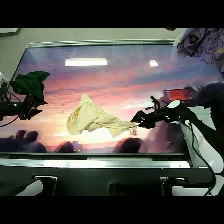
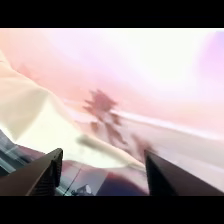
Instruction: Fold the clothes and pants, and hang the long-sleeved shirts on hangers.
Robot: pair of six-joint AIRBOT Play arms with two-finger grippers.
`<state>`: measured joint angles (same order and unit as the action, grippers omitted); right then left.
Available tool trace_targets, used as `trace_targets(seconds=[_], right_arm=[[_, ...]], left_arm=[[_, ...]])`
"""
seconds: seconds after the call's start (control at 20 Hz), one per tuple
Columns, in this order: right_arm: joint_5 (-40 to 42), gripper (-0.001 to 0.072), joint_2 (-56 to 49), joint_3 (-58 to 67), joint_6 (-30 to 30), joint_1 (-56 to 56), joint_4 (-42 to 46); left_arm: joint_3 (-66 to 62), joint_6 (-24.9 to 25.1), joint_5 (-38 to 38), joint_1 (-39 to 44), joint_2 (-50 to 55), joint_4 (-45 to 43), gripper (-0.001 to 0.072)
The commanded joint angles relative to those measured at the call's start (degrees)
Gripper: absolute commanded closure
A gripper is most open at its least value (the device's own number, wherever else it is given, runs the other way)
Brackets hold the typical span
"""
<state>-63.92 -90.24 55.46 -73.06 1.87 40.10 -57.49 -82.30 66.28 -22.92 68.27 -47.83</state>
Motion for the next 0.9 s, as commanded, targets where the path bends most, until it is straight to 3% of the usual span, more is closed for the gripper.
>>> trace_targets(seconds=[0.0, 0.1, 0.15, 0.6, 0.85], right_arm=[[1.0, 0.0298, -1.4, 0.0, 0.9, 2.0, -0.3], [0.4, 0.064, -1.4, 0.0, 2.9, 1.9, -0.3], [-0.1, 0.0682, -1.3, 0.0, 3.7, 2.0, -0.2], [-0.9, 0.0683, 2.3, 0.0, 2.3, 2.0, -0.5], [-0.8, 0.0683, 4.6, 0.0, 2.3, 2.0, -0.5]], left_arm=[[0.0, -0.2, 0.6, -0.2, 0.1, -1.5, 0.0093], [0.6, -0.2, 1.3, 0.0, 0.1, -2.6, 0.0107], [2.0, 0.1, 0.7, 0.0, 0.1, -2.6, 0.0106], [24.1, 13.0, -5.1, 2.1, 0.3, 9.0, 0.0106], [25.0, 13.9, -10.7, 9.7, 3.6, 9.6, 0.0108]])
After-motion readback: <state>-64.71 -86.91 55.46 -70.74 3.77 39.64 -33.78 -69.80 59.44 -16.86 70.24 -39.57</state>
